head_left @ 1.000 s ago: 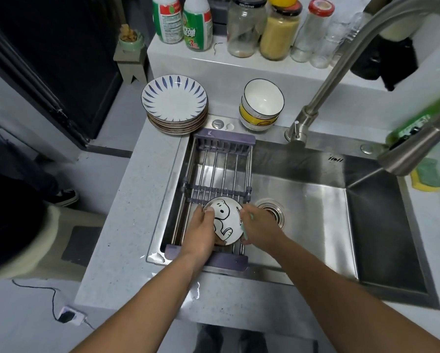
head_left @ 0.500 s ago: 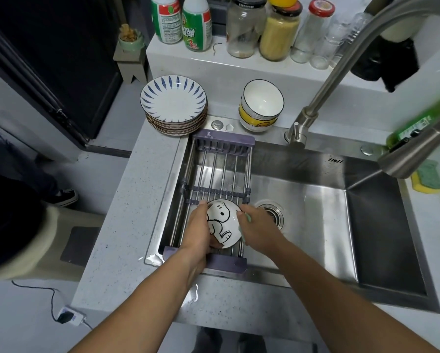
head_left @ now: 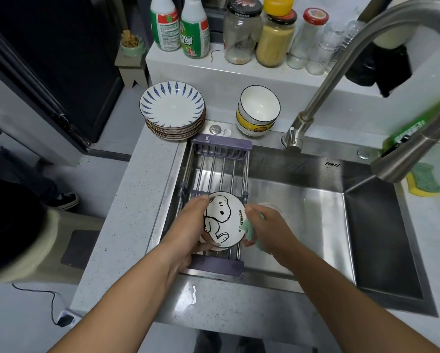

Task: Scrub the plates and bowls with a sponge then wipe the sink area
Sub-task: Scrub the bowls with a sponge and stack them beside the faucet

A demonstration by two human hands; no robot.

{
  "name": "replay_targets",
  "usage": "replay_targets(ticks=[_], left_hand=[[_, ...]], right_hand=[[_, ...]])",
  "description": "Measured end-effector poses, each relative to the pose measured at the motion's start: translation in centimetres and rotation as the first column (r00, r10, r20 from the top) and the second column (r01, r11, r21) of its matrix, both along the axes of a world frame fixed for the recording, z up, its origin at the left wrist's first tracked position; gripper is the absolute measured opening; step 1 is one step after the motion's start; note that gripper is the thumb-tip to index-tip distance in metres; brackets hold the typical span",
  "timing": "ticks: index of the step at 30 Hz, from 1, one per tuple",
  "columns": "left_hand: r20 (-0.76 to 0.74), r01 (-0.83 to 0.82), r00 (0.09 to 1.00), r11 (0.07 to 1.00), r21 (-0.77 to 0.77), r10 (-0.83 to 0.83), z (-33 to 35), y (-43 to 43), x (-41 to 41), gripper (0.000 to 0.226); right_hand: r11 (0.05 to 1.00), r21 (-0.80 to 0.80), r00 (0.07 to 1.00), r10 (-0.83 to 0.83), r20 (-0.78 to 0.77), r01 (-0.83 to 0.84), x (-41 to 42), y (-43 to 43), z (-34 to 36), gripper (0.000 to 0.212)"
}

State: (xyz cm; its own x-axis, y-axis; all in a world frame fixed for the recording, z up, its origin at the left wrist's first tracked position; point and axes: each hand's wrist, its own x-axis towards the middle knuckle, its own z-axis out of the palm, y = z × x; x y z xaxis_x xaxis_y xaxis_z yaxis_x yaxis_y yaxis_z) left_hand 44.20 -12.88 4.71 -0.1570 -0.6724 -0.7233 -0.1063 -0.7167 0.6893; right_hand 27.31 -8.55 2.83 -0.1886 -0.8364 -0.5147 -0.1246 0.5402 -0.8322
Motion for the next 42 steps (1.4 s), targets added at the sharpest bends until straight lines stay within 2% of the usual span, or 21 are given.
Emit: replay_targets(ticks=[3,7,13,16,20,23,25,29,33,36,38,40,42], left_hand=[[-0.053,0.043,0.998,0.999,-0.023,-0.044,1.0,0.2,0.2,0.022],[-0.233,0.042,0.972,0.999,0.02,-0.036,1.9,0.4,-0.3,0.029],[-0.281,0.07,0.955,0.992,-0.105,-0.097,3.6,0.6,-3.7,0.034],[-0.18,0.153,0.963,0.958,-0.245,-0.2,4.9,0.7,-5.8,0.039],[-0.034,0.257,0.956,0.884,-0.392,-0.293,6.6,1.3,-8.8,0.045],[0.104,0.362,0.927,0.786,-0.501,-0.361,7.3,1.7,-10.5,0.047],[0.251,0.45,0.892,0.686,-0.571,-0.376,7.7,1.8,-11.6,0.045],[0.427,0.564,0.826,0.565,-0.602,-0.369,8.4,2.2,-13.4,0.047],[0.481,0.605,0.796,0.514,-0.608,-0.368,8.7,3.0,-14.9,0.049],[0.483,0.615,0.788,0.514,-0.598,-0.381,8.4,3.7,-15.8,0.05],[0.458,0.6,0.8,0.546,-0.584,-0.388,7.9,4.1,-16.2,0.047],[0.384,0.551,0.834,0.629,-0.548,-0.396,7.5,4.3,-16.5,0.042],[0.242,0.45,0.893,0.743,-0.496,-0.379,7.3,4.7,-16.7,0.034]], right_hand=[[0.998,0.007,0.997,-0.06,0.054,0.06,-0.7,0.6,2.0,0.034],[0.996,0.035,0.993,-0.085,0.081,0.082,-2.7,1.7,3.7,0.032],[0.99,0.006,0.989,-0.144,0.03,0.144,-7.0,3.2,5.7,0.024],[0.983,-0.027,0.983,-0.178,0.047,0.179,-9.4,4.3,7.1,0.032],[0.966,-0.103,0.967,-0.225,0.122,0.238,-12.2,5.6,8.7,0.018],[0.95,-0.207,0.972,-0.233,0.02,0.232,-13.8,6.5,10.0,0.015],[0.931,-0.278,0.964,-0.259,-0.052,0.235,-14.6,7.0,10.8,0.011],[0.911,-0.325,0.943,-0.308,-0.129,0.253,-16.2,7.5,10.8,0.02],[0.9,-0.333,0.934,-0.336,-0.118,0.282,-17.0,7.9,9.7,0.018],[0.903,-0.33,0.934,-0.334,-0.129,0.277,-17.1,8.0,8.4,0.02],[0.901,-0.329,0.927,-0.343,-0.149,0.281,-17.3,8.0,7.3,0.018],[0.897,-0.344,0.925,-0.346,-0.16,0.276,-17.4,8.1,6.3,0.018],[0.876,-0.453,0.9,-0.322,-0.293,0.166,-17.4,8.5,5.7,0.02]])
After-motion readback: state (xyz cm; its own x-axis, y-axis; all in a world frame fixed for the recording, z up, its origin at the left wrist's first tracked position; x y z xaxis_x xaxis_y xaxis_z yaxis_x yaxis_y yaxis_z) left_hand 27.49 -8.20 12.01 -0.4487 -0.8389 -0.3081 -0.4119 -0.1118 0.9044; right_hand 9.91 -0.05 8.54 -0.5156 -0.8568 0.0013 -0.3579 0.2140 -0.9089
